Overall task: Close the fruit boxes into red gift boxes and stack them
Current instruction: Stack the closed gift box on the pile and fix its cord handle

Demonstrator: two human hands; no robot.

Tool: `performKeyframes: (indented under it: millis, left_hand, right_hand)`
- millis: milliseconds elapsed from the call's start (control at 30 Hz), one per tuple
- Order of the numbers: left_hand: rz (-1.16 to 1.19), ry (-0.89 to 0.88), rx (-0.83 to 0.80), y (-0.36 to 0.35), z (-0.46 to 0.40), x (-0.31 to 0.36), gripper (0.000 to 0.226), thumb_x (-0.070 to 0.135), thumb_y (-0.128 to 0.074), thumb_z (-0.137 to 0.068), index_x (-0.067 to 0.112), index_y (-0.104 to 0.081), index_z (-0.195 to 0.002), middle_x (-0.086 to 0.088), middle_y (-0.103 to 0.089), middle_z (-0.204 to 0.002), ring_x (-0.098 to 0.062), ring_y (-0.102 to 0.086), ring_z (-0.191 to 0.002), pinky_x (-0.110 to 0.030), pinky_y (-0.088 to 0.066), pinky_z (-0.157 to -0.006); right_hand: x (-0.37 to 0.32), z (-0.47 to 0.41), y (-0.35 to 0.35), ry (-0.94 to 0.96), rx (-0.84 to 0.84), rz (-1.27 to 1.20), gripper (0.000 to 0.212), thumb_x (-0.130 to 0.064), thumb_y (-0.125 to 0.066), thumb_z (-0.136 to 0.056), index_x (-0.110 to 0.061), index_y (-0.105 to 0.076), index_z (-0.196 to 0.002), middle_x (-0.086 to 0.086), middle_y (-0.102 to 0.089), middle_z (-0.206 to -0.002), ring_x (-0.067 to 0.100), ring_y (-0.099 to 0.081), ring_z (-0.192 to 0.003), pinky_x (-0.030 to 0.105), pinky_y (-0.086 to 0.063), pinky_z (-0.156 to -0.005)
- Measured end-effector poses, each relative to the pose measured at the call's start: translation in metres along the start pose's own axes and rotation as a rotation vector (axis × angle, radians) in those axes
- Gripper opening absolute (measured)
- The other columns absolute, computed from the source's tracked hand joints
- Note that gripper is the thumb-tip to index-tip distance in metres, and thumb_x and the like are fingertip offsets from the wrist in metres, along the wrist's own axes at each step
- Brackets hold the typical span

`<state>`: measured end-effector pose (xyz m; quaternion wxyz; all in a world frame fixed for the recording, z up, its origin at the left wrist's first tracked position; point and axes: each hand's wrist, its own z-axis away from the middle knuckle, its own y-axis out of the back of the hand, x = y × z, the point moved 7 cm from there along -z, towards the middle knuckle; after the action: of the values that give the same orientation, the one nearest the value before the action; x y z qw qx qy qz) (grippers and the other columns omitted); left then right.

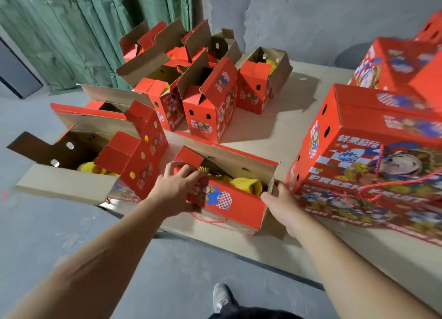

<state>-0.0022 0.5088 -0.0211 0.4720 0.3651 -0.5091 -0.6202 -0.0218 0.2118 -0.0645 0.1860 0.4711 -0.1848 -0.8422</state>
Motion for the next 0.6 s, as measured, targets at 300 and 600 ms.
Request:
performKeyframes:
  millis: [300, 600]
  left_hand:
    - [0.094, 0.006, 0.248, -0.007, 0.074, 0.130, 0.097, 0.088, -0.063, -0.051, 0.041, -0.058, -0.136, 0.015, -0.060, -0.125, -0.032, -0.045, -0.117, -0.049, -0.057, -0.084]
    - [0.156, -0.086, 0.271, -0.019, 0.072, 0.359, 0.096, 0.079, -0.079, -0.052, 0.046, -0.050, -0.137, 0.017, -0.056, -0.123, -0.028, -0.042, -0.120, -0.045, -0.050, -0.085]
  right_hand:
    - [0.077, 0.055, 0.089, 0.123, -0.070, 0.114, 0.025, -0.036, -0.053, -0.090, -0.024, -0.059, -0.110, 0.000, -0.064, -0.108, 0.021, -0.062, -0.100, 0.039, -0.049, -0.087]
    - [0.216, 0.111, 0.276, 0.039, 0.056, 0.108, 0.016, -0.026, -0.049, -0.099, -0.020, -0.050, -0.084, 0.000, -0.050, -0.083, 0.017, -0.048, -0.075, 0.034, -0.033, -0.065]
